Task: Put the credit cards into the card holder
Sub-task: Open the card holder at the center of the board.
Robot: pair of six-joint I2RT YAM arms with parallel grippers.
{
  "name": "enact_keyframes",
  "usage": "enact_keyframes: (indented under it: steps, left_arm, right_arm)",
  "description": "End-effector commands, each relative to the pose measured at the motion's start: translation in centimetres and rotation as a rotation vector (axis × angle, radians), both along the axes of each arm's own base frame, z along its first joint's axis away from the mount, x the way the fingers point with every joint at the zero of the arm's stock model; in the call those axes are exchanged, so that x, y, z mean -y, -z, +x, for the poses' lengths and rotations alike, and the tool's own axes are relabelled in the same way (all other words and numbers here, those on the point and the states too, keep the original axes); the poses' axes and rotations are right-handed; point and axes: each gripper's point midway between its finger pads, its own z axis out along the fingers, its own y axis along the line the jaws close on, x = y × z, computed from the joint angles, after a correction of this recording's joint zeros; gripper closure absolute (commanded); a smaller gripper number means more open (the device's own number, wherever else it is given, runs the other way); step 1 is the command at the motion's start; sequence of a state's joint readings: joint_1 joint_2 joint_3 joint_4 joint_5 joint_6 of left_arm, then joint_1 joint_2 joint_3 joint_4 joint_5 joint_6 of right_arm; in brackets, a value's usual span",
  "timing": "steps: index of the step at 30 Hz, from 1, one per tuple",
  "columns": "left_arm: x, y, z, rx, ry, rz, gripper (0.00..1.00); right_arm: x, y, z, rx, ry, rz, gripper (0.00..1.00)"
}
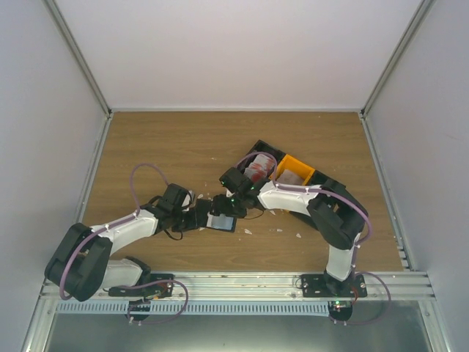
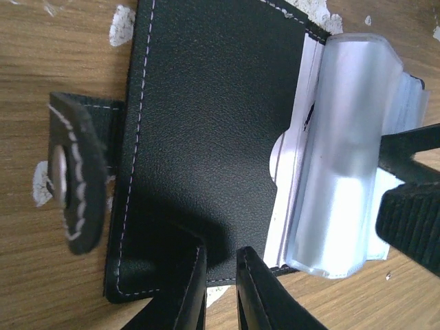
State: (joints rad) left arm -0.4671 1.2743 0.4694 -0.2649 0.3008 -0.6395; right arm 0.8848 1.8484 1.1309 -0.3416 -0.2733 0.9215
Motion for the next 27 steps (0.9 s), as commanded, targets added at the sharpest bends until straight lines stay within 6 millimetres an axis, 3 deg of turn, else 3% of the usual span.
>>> enact_keyframes:
  steps: [1, 10, 20, 27]
  left_arm:
    - [-1.0, 1.5, -0.6, -0.016, -0.021, 0.054, 0.83]
    - [-1.0, 1.0, -0.6, 0.006, -0.029, 0.037, 0.85]
    - [-1.6, -1.6, 0.4, 0.078, -0.119, 0.017, 0.88]
    - [1.7, -4.9, -0.3, 0.124, -0.004, -0.195, 0.83]
  right_arm:
    - [-1.9, 0.7, -0.2, -0.067, -0.008, 0.063, 0.34]
    - [-4.5, -1.1, 0.9, -0.083, 0.002, 0.226, 0.36]
    - [-5.0, -1.4, 1.8, -0.105, 0.011, 0.293, 0.36]
    - [-4.5, -1.2, 2.8, -0.087, 0.025, 0.258, 0.37]
